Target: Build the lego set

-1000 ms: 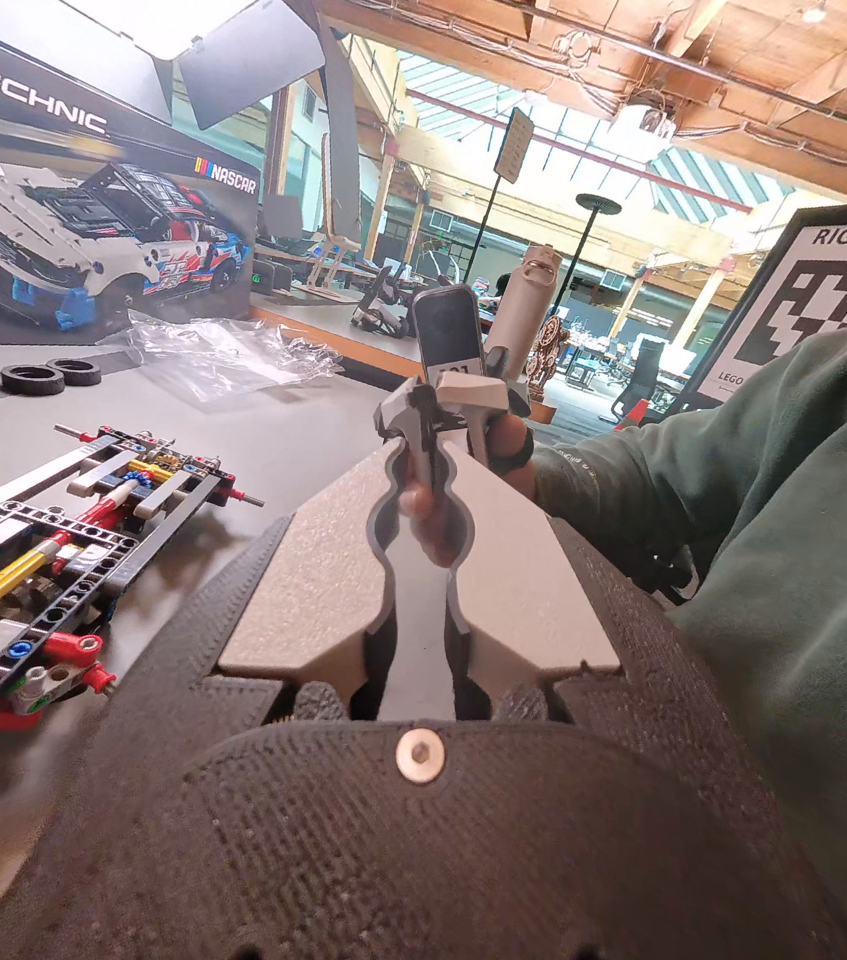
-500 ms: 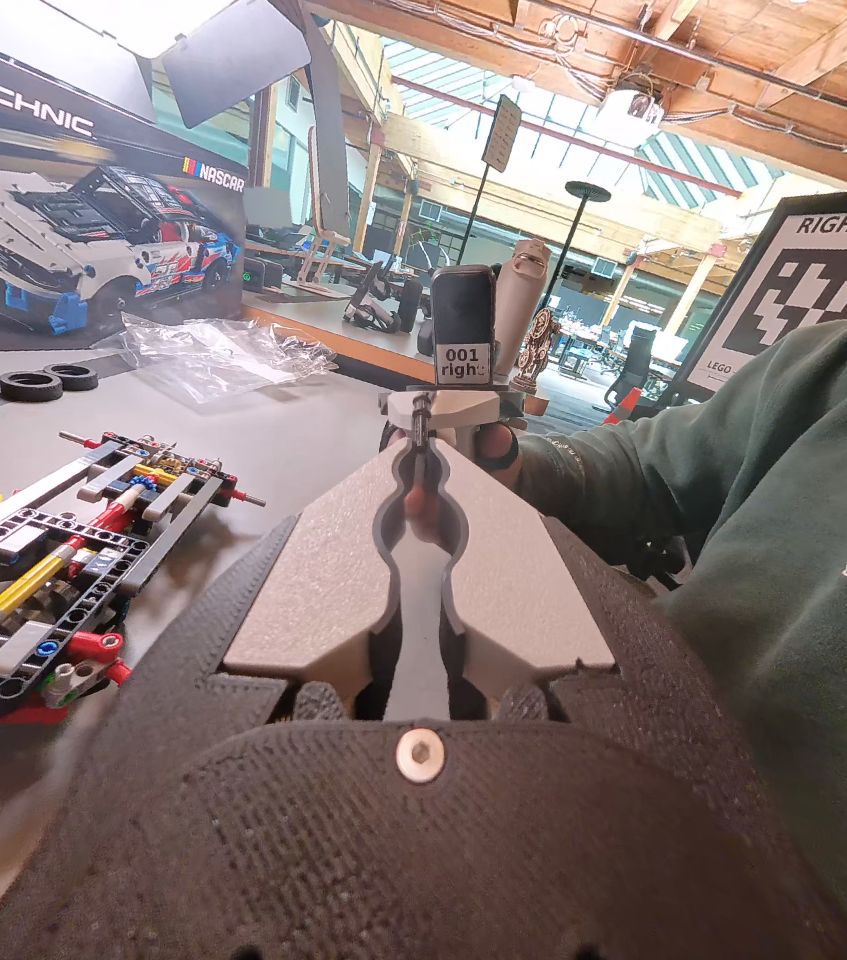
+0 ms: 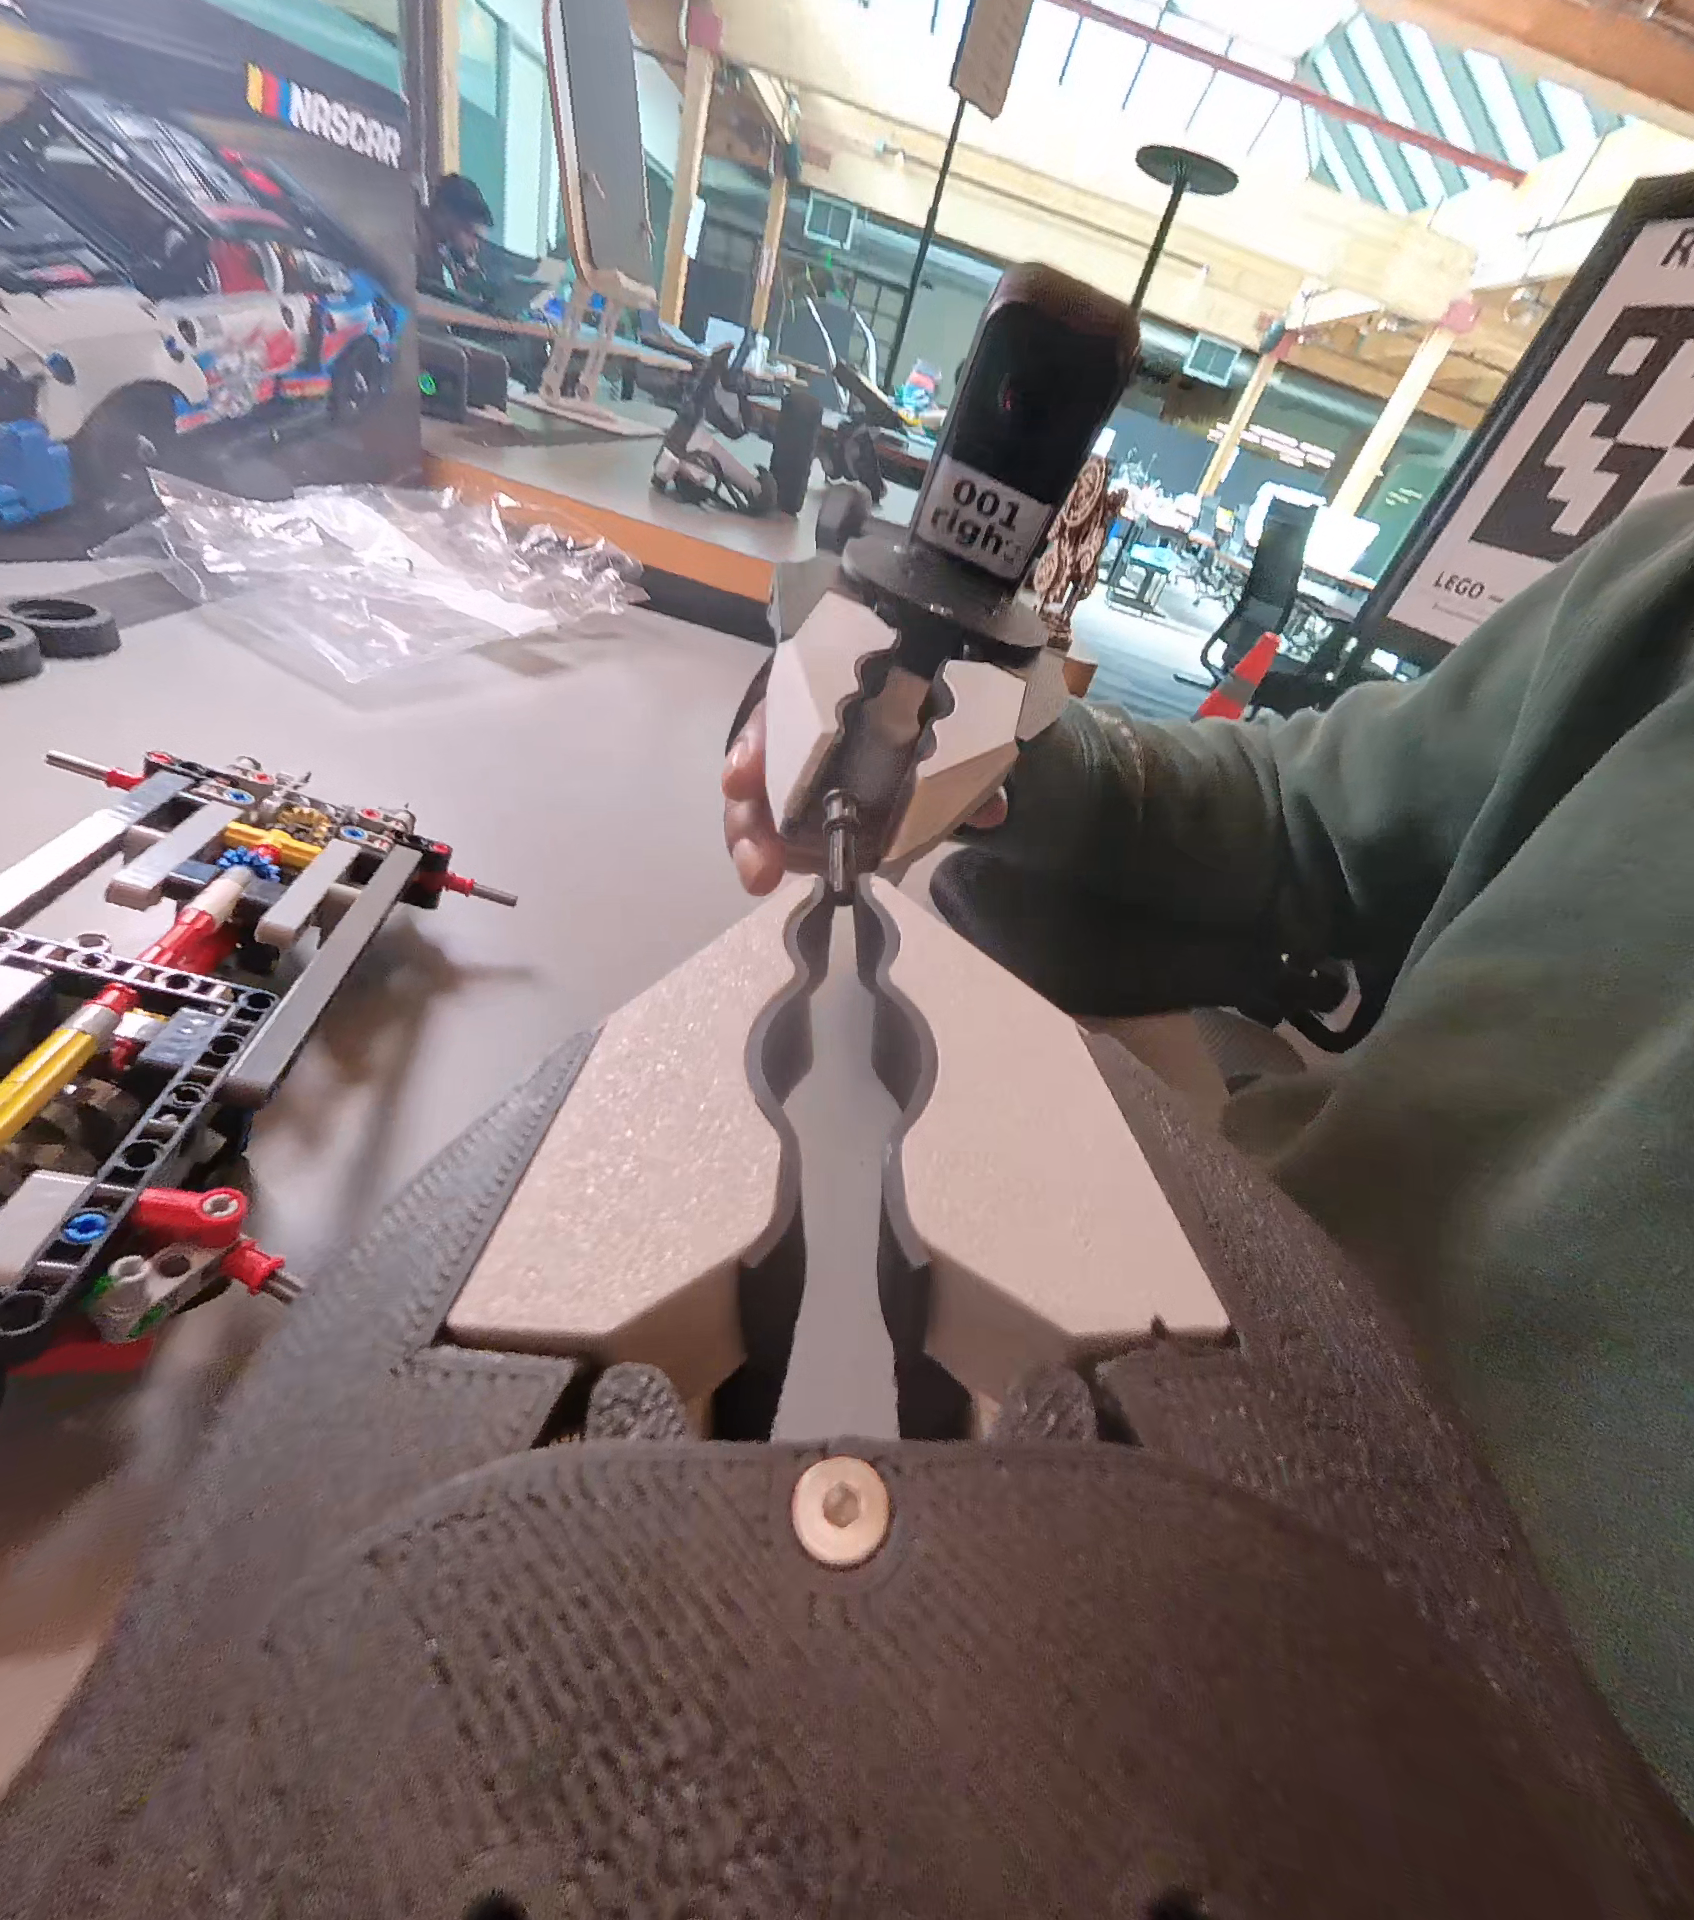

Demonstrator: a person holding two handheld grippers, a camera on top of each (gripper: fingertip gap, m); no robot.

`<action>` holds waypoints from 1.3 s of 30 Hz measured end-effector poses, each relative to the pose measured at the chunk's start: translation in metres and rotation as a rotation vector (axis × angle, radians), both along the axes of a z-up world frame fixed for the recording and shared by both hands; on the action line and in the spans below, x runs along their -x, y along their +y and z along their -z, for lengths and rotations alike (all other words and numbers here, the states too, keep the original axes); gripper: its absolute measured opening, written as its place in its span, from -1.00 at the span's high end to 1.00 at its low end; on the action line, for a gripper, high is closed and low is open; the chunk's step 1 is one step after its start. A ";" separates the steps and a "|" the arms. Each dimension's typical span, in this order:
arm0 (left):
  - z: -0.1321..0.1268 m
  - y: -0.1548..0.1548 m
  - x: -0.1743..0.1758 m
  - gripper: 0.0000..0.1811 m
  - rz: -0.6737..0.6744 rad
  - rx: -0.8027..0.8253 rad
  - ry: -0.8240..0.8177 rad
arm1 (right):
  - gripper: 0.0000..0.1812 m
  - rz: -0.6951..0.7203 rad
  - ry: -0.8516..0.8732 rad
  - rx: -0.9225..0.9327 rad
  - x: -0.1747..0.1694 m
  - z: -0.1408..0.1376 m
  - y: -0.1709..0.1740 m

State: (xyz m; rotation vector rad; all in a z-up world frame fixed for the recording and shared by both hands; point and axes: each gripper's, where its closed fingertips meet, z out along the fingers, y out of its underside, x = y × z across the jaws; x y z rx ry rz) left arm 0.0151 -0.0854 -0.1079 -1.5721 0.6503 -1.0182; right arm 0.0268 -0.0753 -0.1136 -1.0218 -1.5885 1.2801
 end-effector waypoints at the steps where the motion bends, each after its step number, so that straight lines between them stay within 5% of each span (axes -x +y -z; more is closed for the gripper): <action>1: 0.004 -0.001 -0.002 0.97 0.011 0.008 0.013 | 0.83 -0.019 -0.014 -0.020 -0.002 0.002 -0.003; 24: 0.029 -0.006 -0.018 0.97 0.068 0.042 0.132 | 0.96 -0.071 -0.070 -0.063 -0.003 0.017 -0.015; 30: 0.069 0.010 -0.004 0.78 -0.058 -0.001 0.445 | 0.96 -0.039 -0.167 -0.081 -0.018 0.026 0.006; 39: 0.103 0.014 -0.012 0.60 -0.043 -0.009 0.676 | 0.96 -0.045 -0.322 -0.142 -0.026 0.061 0.011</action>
